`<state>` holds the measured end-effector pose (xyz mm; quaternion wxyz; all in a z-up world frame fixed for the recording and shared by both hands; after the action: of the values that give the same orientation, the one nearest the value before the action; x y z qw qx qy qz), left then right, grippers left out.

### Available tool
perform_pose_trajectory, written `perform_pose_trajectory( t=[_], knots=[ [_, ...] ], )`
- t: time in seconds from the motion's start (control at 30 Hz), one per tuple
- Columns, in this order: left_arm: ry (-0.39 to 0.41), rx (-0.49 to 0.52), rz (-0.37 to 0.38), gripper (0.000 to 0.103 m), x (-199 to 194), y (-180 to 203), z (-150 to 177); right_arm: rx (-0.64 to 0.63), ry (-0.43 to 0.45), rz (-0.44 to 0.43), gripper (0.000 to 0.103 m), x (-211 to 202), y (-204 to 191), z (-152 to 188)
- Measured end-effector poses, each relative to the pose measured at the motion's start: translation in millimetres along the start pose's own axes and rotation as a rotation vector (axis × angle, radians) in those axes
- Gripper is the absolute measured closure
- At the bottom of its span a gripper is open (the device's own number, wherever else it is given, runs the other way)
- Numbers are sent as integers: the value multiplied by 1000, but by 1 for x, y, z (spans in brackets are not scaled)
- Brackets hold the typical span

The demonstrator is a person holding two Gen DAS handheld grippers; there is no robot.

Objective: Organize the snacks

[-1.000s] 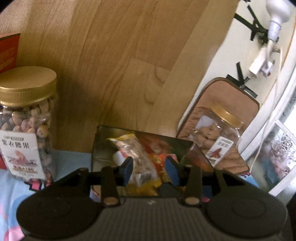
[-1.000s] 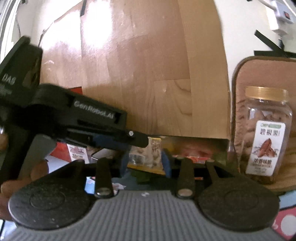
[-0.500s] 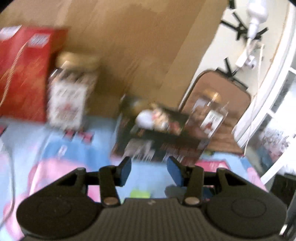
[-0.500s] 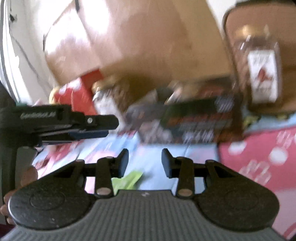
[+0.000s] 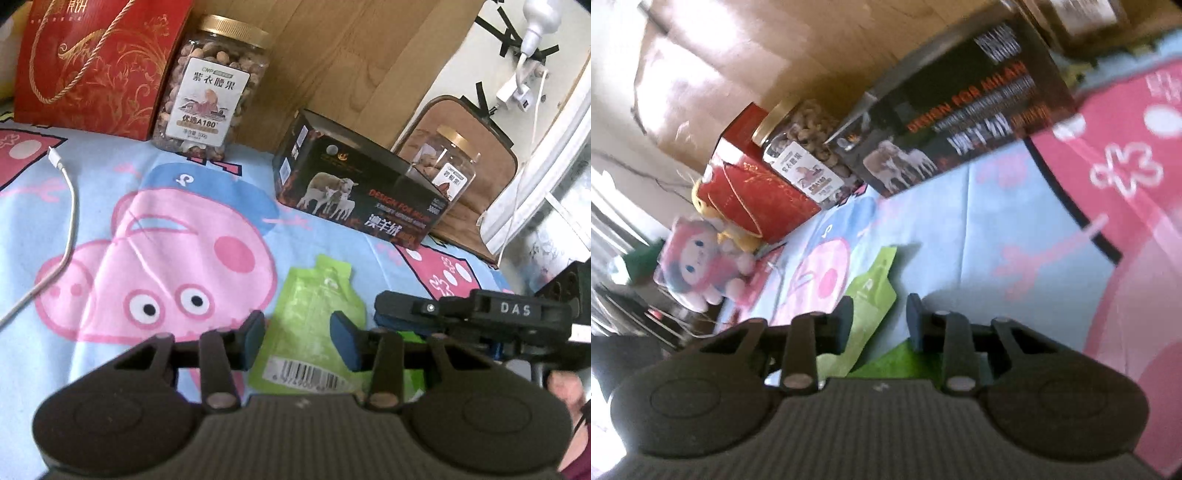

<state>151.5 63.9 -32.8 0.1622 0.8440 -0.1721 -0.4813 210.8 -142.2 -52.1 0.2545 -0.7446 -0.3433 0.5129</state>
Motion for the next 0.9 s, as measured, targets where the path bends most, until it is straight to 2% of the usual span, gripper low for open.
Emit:
perform_pose_trajectory(
  t=[0.13,0.23,0.3,0.37,0.43,0.57,0.67,0.83,0.9],
  knots=[
    [9,-16,34,63,-1,-5,0,40,-42,-36,70,5,-3,-2],
    [6,-43,69,63,-2,-9,-1,24,-55,-35,70,15,-11,-6],
    [0,-68,95,60,-3,-13,-2,1,-60,-7,81,20,-16,-8],
    [-5,-90,129,57,-6,-18,-3,-39,-47,42,97,23,-21,-6],
    [-7,-109,164,57,-6,-23,-3,-58,-20,33,99,20,-24,-5],
    [-5,-142,207,56,-5,-28,-3,-68,10,-17,100,14,-33,-5],
    [5,-138,209,53,-5,-27,-2,-90,-4,-66,100,15,-44,-5],
    [13,-158,237,53,-6,-31,-1,-72,-77,-63,94,33,-41,2],
    [14,-166,244,52,-6,-32,-1,-63,-58,-90,97,30,-39,4]
  ],
)
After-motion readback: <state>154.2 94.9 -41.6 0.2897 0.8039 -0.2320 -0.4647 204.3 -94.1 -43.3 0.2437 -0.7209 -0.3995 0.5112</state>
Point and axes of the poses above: each gripper's, at about its wrist camera, not at the fingertips, and x roughly the way its jaws point, y to its right, z to its underside, the point moved 6 cm from there along x, roughly the way its jaws point, and after that the axes turned 14 degrees about -y, right-handed, at the moved point
